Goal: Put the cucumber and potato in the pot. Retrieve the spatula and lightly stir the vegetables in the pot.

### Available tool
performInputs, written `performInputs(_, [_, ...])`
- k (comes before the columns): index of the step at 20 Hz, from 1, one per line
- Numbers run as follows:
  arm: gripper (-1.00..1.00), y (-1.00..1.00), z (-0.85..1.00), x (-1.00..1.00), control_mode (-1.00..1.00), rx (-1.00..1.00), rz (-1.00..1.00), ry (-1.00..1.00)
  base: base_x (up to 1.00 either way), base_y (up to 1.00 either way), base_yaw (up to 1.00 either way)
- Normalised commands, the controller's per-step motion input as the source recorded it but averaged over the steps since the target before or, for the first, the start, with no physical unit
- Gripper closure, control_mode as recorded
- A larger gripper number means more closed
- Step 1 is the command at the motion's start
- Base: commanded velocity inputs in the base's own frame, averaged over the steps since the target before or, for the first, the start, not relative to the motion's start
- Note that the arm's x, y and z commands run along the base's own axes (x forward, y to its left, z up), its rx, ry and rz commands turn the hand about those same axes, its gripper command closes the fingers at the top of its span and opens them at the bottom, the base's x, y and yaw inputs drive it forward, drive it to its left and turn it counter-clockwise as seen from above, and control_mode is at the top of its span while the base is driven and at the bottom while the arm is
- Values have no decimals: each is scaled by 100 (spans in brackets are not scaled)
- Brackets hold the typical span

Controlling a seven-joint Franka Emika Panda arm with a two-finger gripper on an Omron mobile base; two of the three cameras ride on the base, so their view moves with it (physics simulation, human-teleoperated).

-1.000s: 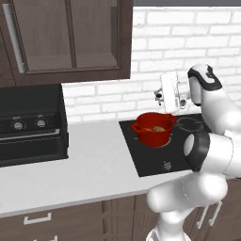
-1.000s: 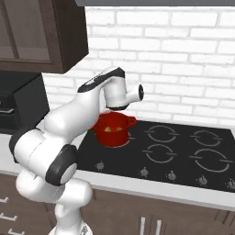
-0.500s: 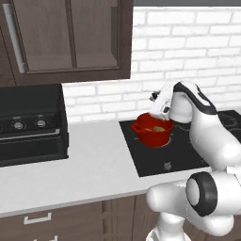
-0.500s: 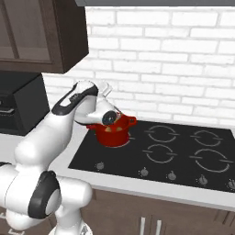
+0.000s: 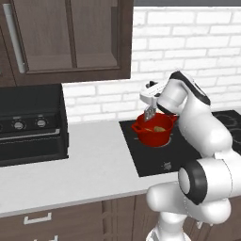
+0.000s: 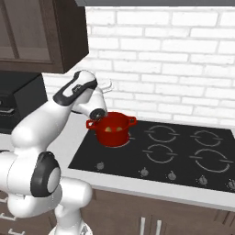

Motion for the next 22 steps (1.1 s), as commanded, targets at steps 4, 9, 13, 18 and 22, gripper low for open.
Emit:
performInputs(4, [100, -15, -1, 0, -100, 0, 0, 0, 0, 0, 0])
performInputs(9, [100, 0, 0, 0, -100, 0, 0, 1, 0, 0, 0])
performInputs(13, [100, -19, 0, 0, -100, 4, -1, 6, 0, 0, 0])
performInputs(18, [100, -51, 0, 0, -100, 3, -5, 9, 0, 0, 0])
performInputs(22, [100, -25, -9, 24, -100, 2, -2, 4, 0, 0, 0])
